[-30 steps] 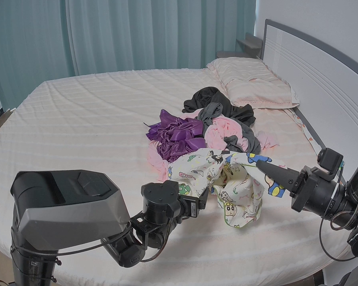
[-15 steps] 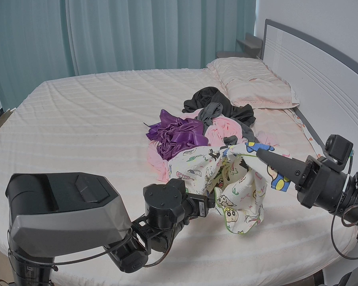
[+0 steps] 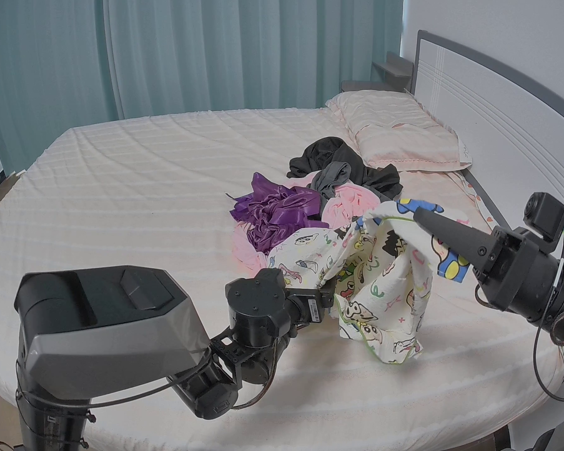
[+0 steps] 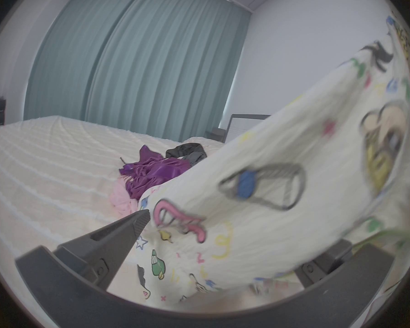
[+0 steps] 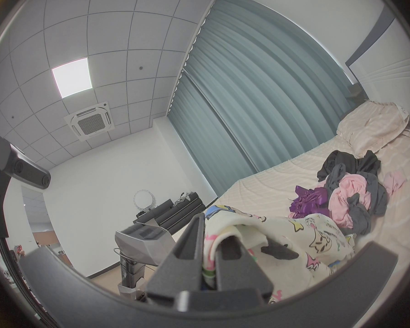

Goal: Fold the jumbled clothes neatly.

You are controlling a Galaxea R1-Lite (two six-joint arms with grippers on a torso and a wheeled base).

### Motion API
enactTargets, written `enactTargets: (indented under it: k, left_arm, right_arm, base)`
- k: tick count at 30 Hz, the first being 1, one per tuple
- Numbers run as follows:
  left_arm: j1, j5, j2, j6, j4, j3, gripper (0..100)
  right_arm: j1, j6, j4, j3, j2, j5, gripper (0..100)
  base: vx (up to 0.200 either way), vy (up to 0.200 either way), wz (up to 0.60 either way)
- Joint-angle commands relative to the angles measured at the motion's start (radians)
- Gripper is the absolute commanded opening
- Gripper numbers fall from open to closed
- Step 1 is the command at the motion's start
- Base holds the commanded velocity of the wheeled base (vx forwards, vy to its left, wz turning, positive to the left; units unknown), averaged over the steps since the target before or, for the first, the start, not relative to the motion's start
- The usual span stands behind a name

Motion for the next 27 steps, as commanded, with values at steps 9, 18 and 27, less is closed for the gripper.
enactTargets:
  k: [9,18,27]
  left_arm:
    - [0.026,0.007,0.056,-0.070,-0.005,0.005,100]
    - [0.046,0.011,0.122,-0.088,-0.012,0.027,100]
    - [0.048,0.010,0.112,-0.099,-0.018,0.114,0]
  right_arm:
    - [-0.002,-0.001,0.069,-0.149,-0.017,0.006,0]
    - [-0.006,-0.001,0.123,-0.180,-0.031,0.007,0]
    - [-0.066,0.003,0.123,-0.137,-0.023,0.012,0]
  base:
    - [0.000,0.000,0.00]
    - [0.000,0.000,0.00]
    - [0.000,0.000,0.00]
